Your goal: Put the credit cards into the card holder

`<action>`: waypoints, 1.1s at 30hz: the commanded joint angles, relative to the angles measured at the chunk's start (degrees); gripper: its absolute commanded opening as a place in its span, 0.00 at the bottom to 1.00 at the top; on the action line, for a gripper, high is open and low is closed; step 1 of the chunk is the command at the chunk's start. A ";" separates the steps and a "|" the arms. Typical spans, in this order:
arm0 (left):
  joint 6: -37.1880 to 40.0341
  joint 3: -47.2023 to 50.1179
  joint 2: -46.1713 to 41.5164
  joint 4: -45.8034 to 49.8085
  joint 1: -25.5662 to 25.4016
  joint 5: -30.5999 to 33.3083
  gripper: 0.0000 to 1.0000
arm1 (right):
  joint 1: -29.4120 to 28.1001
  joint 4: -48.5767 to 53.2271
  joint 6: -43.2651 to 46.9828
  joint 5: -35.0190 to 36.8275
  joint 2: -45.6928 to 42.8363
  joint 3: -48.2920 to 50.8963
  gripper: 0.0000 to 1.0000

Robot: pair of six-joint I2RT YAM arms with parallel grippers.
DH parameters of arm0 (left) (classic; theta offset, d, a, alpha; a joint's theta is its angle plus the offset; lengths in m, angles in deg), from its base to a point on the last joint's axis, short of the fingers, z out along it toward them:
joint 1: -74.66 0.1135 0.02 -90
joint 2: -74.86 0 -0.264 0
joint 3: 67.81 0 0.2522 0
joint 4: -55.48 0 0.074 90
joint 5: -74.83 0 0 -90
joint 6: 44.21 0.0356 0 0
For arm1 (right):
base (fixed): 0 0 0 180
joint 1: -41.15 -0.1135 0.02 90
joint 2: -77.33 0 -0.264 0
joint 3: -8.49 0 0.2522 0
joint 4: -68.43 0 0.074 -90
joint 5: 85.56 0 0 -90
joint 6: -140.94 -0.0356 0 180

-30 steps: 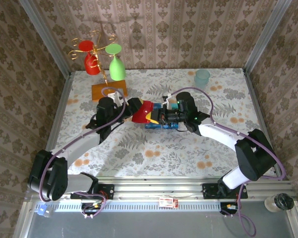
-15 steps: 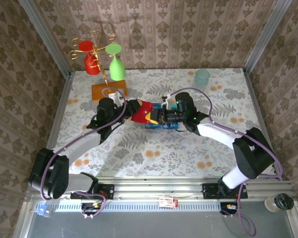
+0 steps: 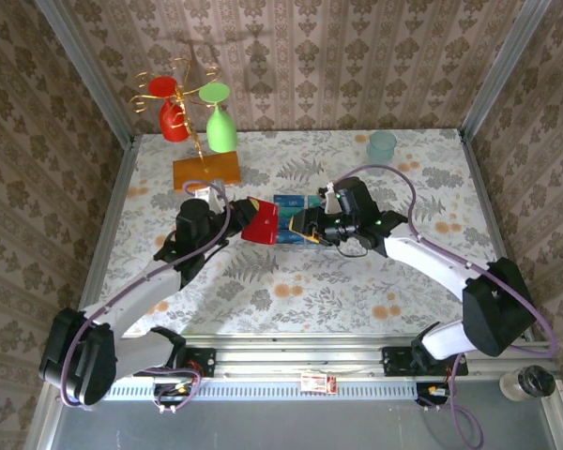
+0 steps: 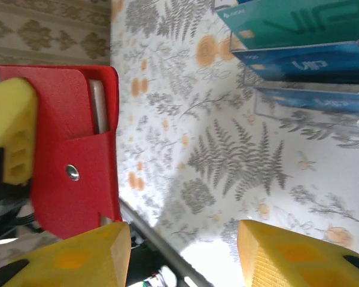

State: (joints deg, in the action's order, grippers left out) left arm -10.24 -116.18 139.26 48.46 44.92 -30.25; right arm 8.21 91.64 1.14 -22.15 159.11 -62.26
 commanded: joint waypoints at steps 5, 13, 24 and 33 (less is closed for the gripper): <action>0.80 1.12 -2.97 3.25 -3.93 10.07 0.00 | -8.71 15.71 10.05 21.81 -0.07 -10.28 0.54; -1.15 0.86 -1.87 2.49 -6.68 12.60 0.00 | -14.32 18.12 12.43 27.45 6.47 -18.46 0.60; -1.93 0.00 -1.75 2.15 -9.24 15.25 0.00 | -15.53 14.38 11.39 29.10 10.11 -18.99 0.59; -2.60 0.06 -0.95 0.94 -10.01 15.28 0.00 | -15.62 17.27 10.79 37.50 12.66 -17.16 0.33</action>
State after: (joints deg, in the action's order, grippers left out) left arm -11.48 -115.70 138.74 52.18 35.52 -14.90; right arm -7.68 106.75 12.17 7.75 169.95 -80.65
